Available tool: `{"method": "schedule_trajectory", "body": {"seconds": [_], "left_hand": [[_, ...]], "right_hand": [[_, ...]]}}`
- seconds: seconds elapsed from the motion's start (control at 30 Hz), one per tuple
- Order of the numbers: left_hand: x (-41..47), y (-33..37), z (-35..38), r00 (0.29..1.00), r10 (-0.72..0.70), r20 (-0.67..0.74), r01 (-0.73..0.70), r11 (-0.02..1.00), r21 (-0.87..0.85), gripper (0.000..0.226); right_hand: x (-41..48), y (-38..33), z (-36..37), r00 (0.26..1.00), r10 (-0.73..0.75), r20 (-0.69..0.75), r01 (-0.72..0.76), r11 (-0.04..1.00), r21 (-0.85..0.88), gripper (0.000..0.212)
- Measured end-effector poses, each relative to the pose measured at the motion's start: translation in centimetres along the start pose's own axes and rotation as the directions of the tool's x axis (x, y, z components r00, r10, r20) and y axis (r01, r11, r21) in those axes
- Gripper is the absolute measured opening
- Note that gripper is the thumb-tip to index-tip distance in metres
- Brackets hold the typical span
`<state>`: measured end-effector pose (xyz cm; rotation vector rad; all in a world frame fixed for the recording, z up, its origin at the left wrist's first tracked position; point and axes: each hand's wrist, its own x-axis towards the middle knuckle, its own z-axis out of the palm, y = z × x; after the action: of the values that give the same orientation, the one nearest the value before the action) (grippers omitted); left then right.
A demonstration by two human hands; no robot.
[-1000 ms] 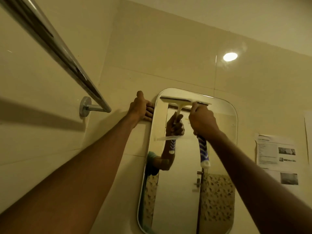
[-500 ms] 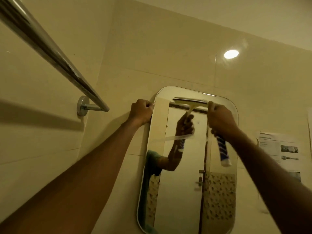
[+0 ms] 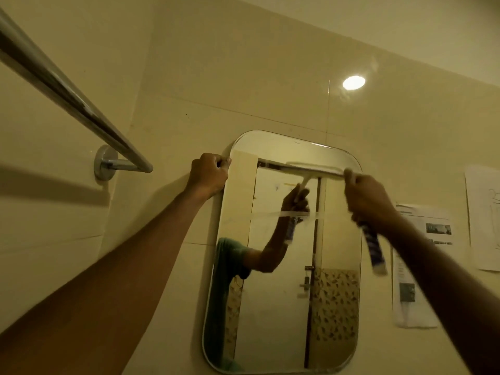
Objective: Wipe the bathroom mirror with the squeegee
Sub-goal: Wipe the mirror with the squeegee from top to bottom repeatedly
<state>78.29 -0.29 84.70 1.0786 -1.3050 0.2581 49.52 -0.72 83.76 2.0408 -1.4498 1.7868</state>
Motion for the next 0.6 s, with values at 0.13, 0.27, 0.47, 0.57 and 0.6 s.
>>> {"method": "schedule_trajectory", "body": {"seconds": [0.13,0.27,0.47,0.57,0.6], "left_hand": [[0.3,-0.2,0.1,1.0,-0.007,-0.004,0.007,1.0,-0.007,0.038],[0.3,-0.3,0.4,1.0,-0.008,-0.026,0.009,1.0,0.019,0.036],[-0.2,0.0,0.2,0.999,-0.007,-0.035,0.007,1.0,-0.011,0.035],[-0.1,-0.2,0.3,0.999,0.008,-0.042,-0.008,1.0,-0.013,0.034],[-0.1,-0.4,0.4,0.999,0.012,-0.048,-0.013,1.0,-0.016,0.033]], "right_hand": [[2.4,0.2,-0.4,1.0,0.011,0.026,-0.011,1.0,-0.004,0.045],[-3.9,5.3,3.4,0.995,0.051,0.091,-0.049,0.999,-0.015,0.045],[-5.8,4.9,2.4,0.979,0.108,0.174,-0.106,0.994,-0.02,0.047],[0.0,-0.5,0.2,0.999,-0.009,0.05,0.011,1.0,-0.027,0.048],[1.5,-2.2,-0.2,0.999,-0.03,0.028,0.03,0.999,-0.012,0.048]]}}
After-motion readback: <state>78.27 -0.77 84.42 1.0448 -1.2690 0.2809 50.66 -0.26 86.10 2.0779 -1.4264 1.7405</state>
